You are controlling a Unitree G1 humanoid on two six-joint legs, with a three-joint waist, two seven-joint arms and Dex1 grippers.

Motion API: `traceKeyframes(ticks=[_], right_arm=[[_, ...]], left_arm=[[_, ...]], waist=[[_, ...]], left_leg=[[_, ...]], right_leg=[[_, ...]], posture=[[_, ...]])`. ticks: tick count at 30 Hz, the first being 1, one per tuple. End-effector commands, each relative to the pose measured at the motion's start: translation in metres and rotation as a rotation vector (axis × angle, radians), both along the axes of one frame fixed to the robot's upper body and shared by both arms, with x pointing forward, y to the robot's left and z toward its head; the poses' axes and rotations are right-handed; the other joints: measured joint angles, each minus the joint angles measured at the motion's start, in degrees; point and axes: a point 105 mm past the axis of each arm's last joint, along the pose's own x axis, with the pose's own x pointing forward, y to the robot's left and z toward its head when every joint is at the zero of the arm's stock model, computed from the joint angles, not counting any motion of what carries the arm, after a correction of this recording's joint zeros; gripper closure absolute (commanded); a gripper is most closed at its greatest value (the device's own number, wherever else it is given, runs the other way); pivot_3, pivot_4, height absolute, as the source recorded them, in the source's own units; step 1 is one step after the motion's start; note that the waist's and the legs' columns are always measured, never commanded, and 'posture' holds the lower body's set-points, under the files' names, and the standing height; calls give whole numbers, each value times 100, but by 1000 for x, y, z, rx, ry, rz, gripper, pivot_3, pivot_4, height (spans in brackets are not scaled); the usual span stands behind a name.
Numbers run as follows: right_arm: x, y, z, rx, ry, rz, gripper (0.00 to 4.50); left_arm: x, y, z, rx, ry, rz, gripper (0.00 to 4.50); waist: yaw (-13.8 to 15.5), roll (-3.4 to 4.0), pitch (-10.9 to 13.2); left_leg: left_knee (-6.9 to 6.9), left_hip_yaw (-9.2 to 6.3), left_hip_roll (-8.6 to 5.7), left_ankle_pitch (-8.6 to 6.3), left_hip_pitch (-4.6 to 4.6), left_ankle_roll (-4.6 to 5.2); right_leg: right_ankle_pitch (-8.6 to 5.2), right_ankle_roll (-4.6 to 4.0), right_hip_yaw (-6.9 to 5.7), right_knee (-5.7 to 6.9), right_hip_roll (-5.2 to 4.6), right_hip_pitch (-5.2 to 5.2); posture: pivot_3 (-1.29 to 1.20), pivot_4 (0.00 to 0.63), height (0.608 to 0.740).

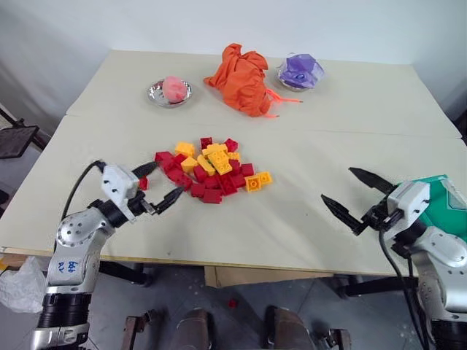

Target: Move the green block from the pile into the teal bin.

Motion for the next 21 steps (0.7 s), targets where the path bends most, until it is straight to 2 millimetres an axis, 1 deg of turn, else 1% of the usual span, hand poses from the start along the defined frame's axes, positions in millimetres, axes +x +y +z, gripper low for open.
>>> traceKeyframes(ticks=[1,4,8,10,11,14,15,16,19,21], right_arm=[[-10,-10,19,-21,-32,3,0],[-14,-20,14,-61,-8,-21,0],[-18,-31,13,-46,-21,-75,0],[-20,-38,14,-45,-27,-101,0],[-21,-40,14,-44,-28,-110,0],[-22,-41,14,-45,-30,-114,0],[-22,-40,15,-43,-35,-112,0],[-22,-39,15,-41,-38,-111,0],[-21,-35,17,-29,-54,-105,0],[-20,-33,18,-27,-59,-101,0]], left_arm=[[-6,-20,-5,75,6,-180,1581],[-5,-40,-13,102,44,-298,2544],[-3,-55,-23,118,96,-389,3881],[1,-64,-26,132,113,-433,4475],[5,-69,-26,139,113,-442,4475],[34,-83,-25,139,122,-356,4475],[47,-86,-25,147,137,-310,4475],[55,-88,-26,155,146,-282,4475],[88,-95,-7,94,141,-140,4475],[106,-90,-5,119,149,-33,4475]], waist=[[-2,0,0],[7,0,0],[4,0,0],[-3,0,0],[-1,0,0],[19,-1,1],[32,-2,1],[29,-3,2],[16,-4,2],[6,-6,3]], left_leg=[[0,0,1,0,1,0],[0,1,2,0,0,0],[1,2,2,0,-1,0],[1,2,2,0,0,0],[2,2,3,0,0,0],[7,3,3,0,-2,0],[9,3,2,0,-2,0],[11,2,2,0,-2,1],[9,1,1,-1,-6,2],[8,1,1,-1,-7,2]], right_leg=[[0,0,0,0,1,0],[0,0,-1,-1,3,1],[0,0,0,-1,3,2],[0,0,1,0,4,1],[0,0,1,-1,5,1],[0,0,1,-1,6,3],[1,1,1,-2,5,5],[1,2,1,-2,5,5],[1,3,0,-5,6,3],[1,3,-1,-5,6,2]], posture=[[0,150,740],[0,150,740],[0,150,740],[0,150,740],[0,150,740],[0,150,740],[0,150,740],[0,150,740],[0,150,740],[0,150,740]])
